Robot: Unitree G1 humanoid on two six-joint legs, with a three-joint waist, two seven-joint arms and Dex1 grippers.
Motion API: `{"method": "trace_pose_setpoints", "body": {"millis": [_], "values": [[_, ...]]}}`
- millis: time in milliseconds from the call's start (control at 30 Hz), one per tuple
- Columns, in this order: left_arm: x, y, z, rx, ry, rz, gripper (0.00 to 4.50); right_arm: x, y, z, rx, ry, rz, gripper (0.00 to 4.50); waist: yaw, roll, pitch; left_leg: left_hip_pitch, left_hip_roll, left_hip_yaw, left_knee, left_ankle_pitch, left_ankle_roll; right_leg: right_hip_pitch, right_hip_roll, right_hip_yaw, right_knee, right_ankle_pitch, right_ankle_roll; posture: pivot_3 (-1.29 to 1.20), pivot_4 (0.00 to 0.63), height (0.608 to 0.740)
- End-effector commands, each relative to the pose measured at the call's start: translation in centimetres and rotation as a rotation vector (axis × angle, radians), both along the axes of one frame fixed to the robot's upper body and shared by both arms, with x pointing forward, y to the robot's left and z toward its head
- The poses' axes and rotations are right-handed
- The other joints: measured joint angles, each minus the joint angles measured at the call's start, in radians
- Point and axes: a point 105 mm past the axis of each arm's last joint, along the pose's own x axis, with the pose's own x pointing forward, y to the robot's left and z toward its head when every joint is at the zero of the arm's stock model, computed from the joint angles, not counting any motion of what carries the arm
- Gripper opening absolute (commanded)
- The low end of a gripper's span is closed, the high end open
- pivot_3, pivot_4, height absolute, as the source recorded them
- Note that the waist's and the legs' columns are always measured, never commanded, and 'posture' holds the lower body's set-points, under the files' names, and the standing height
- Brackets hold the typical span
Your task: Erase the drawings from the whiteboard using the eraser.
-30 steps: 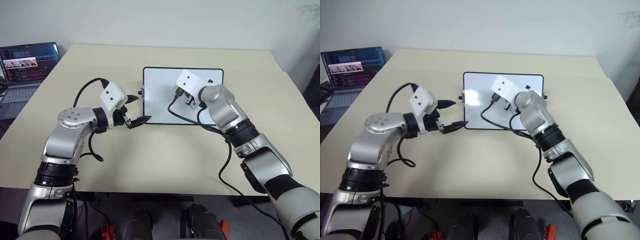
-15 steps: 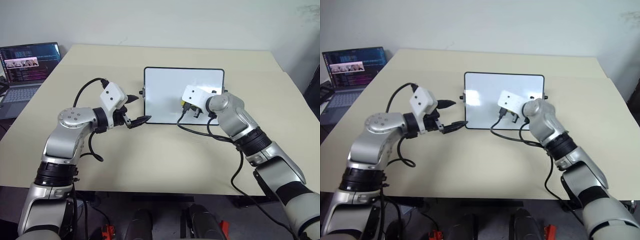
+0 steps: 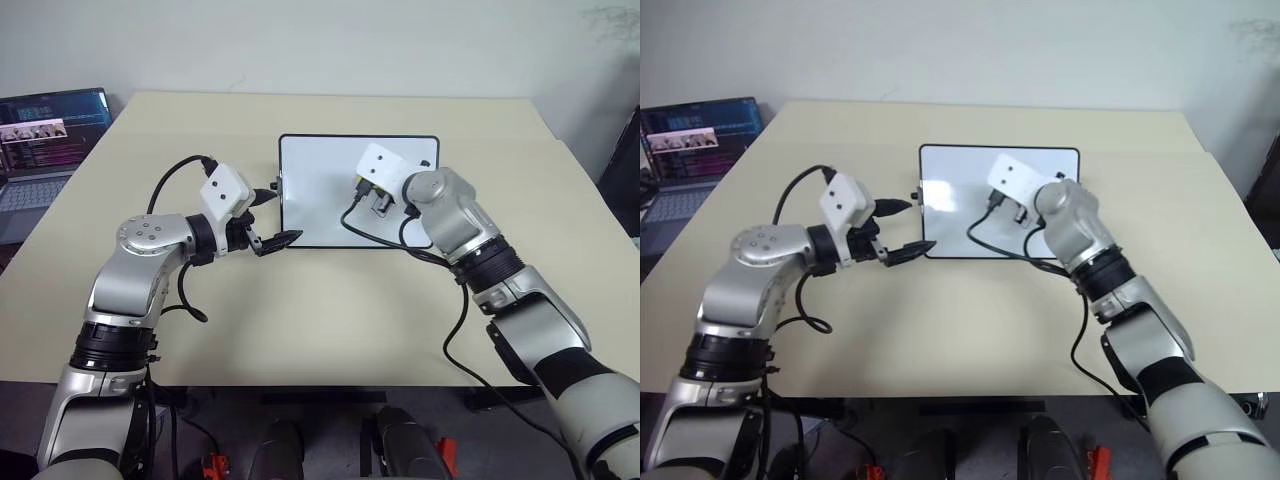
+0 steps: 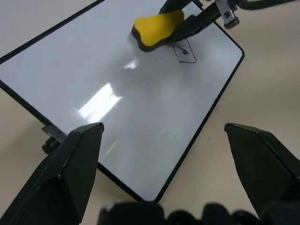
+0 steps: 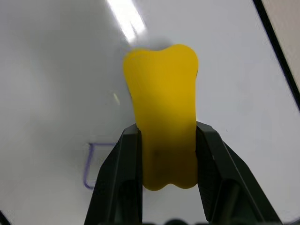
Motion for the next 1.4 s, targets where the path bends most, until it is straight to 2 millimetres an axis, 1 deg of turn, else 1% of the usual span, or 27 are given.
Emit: {"method": "trace_pose_setpoints", "body": {"millis": [33,167,233,333,367,400,500,600,633,700,800,900,933,1000,1067,1167,1400], "values": [[-0.2,-0.1,1.5,-0.004,-0.057,-0.009,4.5,-0.8,0.9,-0.3,-0.048,0.018,0.065,1.12,0.002,0.0,0.0,0.0,0.0,0.0,0.0,0.0,0.0,0.0,0.0,0.0,0.0,0.0,0.0,0.0,0.15,0.74],[-0.3,0.1,1.5,-0.002,-0.057,-0.005,4.5,-1.4,0.4,-1.6,-0.096,0.067,0.097,1.12,0.009,0.0,0.0,-0.001,0.0,0.0,-0.001,0.0,0.0,0.0,0.0,0.0,-0.001,0.0,0.0,0.0,0.15,0.74],[-0.3,0.2,1.5,-0.002,-0.057,-0.004,4.5,-1.3,-0.1,-1.7,-0.107,0.066,0.086,1.12,0.01,0.0,0.0,-0.001,0.0,0.0,-0.001,0.0,0.0,0.0,0.0,-0.001,-0.001,0.0,0.0,0.0,0.15,0.74],[-0.3,0.2,1.5,-0.003,-0.058,-0.004,4.5,-0.7,-1.4,-0.5,-0.072,0.037,0.043,1.12,0.01,0.0,0.0,-0.001,0.0,0.0,-0.001,0.0,0.0,0.0,0.0,-0.001,-0.001,0.0,0.0,0.0,0.15,0.74],[-0.2,0.2,1.6,-0.001,-0.059,-0.004,4.5,-0.8,-1.7,0.4,-0.035,0.023,0.056,1.12,0.011,0.0,0.0,-0.001,0.0,0.0,-0.001,0.0,0.0,0.0,0.0,-0.001,-0.001,0.0,0.0,0.0,0.15,0.74],[-0.2,0.2,1.6,0.002,-0.061,-0.004,4.5,-1.2,-1.9,1.4,-0.018,0.001,0.092,1.12,0.013,0.0,0.0,-0.001,0.0,0.0,-0.001,0.0,0.0,0.0,0.0,-0.001,-0.001,0.0,0.0,0.0,0.15,0.74],[-0.2,0.5,2.0,0.007,-0.066,-0.001,4.5,-3.6,-2.0,3.6,0.077,-0.003,0.204,1.12,0.022,0.0,0.001,-0.003,-0.001,-0.002,-0.001,0.0,0.0,0.0,-0.001,-0.003,-0.002,0.0,0.0,0.0,0.15,0.74],[-0.6,1.2,2.0,0.033,-0.063,0.0,4.5,-5.4,-4.0,5.5,0.131,-0.016,0.222,1.12,0.019,0.0,0.001,-0.003,-0.001,-0.001,-0.002,0.0,0.0,-0.001,-0.001,-0.003,-0.003,-0.001,-0.001,0.0,0.15,0.74],[-0.7,1.3,2.1,0.035,-0.063,-0.001,4.5,-5.9,-4.6,5.8,0.127,-0.023,0.233,1.12,0.017,0.0,0.001,-0.003,-0.001,-0.001,-0.003,0.0,0.0,-0.001,-0.001,-0.003,-0.003,-0.001,-0.001,0.0,0.15,0.74],[-0.6,1.6,2.3,0.038,-0.067,0.004,4.5,-6.7,-6.2,5.5,0.091,-0.022,0.234,1.12,0.017,0.0,0.001,-0.003,-0.001,-0.001,-0.003,0.0,0.0,-0.001,-0.001,-0.003,-0.003,-0.002,-0.001,0.0,0.15,0.74],[-0.5,1.9,2.5,0.043,-0.07,0.01,4.5,-6.5,-9.5,4.8,0.034,-0.016,0.141,1.12,0.016,0.0,0.001,-0.003,-0.001,-0.001,-0.003,0.0,0.0,-0.001,-0.002,-0.003,-0.003,-0.002,-0.001,0.0,0.15,0.74],[-0.4,1.8,2.5,0.044,-0.07,0.004,4.5,-6.1,-12.7,4.6,0.024,-0.022,0.048,1.12,0.016,0.0,0.001,-0.003,-0.001,0.0,-0.002,0.0,0.0,-0.001,-0.002,-0.002,-0.003,-0.002,-0.001,0.0,0.15,0.74],[-0.4,1.7,2.6,0.044,-0.07,0.002,4.5,-6.0,-13.5,4.6,0.015,-0.025,0.025,1.12,0.015,0.0,0.001,-0.002,-0.001,0.0,-0.002,0.0,0.0,-0.001,-0.002,-0.002,-0.003,-0.002,-0.001,0.0,0.15,0.74],[-0.3,1.7,2.6,0.044,-0.069,0.0,4.5,-6.0,-14.4,4.6,0.003,-0.029,0.0,1.12,0.013,0.0,0.001,-0.002,-0.001,0.001,-0.002,0.0,0.0,-0.001,-0.002,-0.001,-0.003,-0.002,-0.001,0.0,0.15,0.74],[-0.3,1.6,2.6,0.045,-0.068,-0.001,4.5,-5.9,-14.6,4.7,0.001,-0.032,-0.006,1.12,0.012,0.0,0.001,-0.002,-0.001,0.001,-0.002,0.0,0.0,-0.001,-0.001,-0.001,-0.002,-0.002,-0.001,0.0,0.15,0.74],[-0.2,1.5,2.6,0.041,-0.068,-0.005,4.5,-6.1,-14.1,4.5,0.009,-0.023,0.014,1.12,0.012,0.0,0.001,-0.002,0.0,0.001,-0.002,0.0,0.0,-0.001,-0.001,-0.001,-0.002,-0.002,-0.001,0.0,0.15,0.74],[-0.2,1.4,2.5,0.042,-0.063,-0.008,4.5,-5.9,-14.1,4.7,0.008,-0.033,0.01,1.12,0.014,0.0,0.001,-0.002,-0.001,0.001,-0.002,0.0,0.0,-0.001,-0.002,-0.001,-0.002,-0.002,-0.001,0.0,0.15,0.74]]}}
